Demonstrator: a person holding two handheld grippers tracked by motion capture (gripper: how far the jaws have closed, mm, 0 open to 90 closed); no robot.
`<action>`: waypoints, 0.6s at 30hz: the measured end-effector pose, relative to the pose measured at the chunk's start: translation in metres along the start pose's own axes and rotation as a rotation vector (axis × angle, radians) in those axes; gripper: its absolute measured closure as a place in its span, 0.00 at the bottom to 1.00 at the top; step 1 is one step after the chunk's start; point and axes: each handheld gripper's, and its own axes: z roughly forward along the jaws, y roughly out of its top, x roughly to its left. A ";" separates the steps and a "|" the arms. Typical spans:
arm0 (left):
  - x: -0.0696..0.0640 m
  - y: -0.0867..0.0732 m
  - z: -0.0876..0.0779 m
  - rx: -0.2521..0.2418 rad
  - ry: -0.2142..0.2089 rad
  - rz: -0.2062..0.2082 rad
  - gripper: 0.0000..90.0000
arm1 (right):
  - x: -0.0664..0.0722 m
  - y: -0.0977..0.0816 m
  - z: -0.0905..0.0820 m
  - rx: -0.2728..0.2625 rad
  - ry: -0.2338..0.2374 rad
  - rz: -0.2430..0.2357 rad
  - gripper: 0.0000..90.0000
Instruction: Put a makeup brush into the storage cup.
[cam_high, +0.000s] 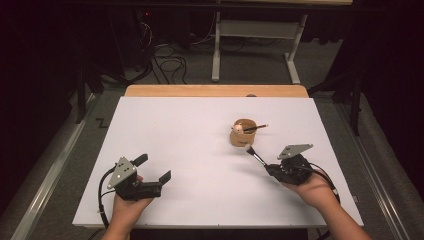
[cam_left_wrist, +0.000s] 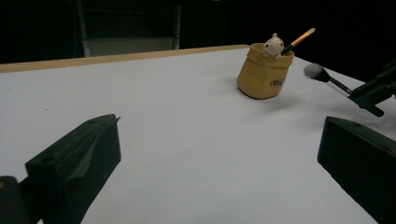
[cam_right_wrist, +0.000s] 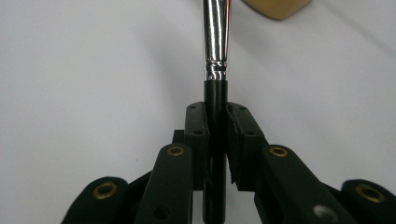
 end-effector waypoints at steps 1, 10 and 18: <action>0.000 0.000 0.000 0.000 0.000 0.000 0.01 | 0.001 0.000 -0.001 -0.013 -0.010 -0.003 0.90; 0.000 0.000 0.000 0.000 0.001 0.000 0.01 | 0.006 -0.007 -0.010 -0.162 -0.052 0.025 0.90; 0.000 0.000 0.001 0.006 0.002 0.006 0.01 | 0.011 -0.019 -0.010 -0.290 -0.111 0.080 0.90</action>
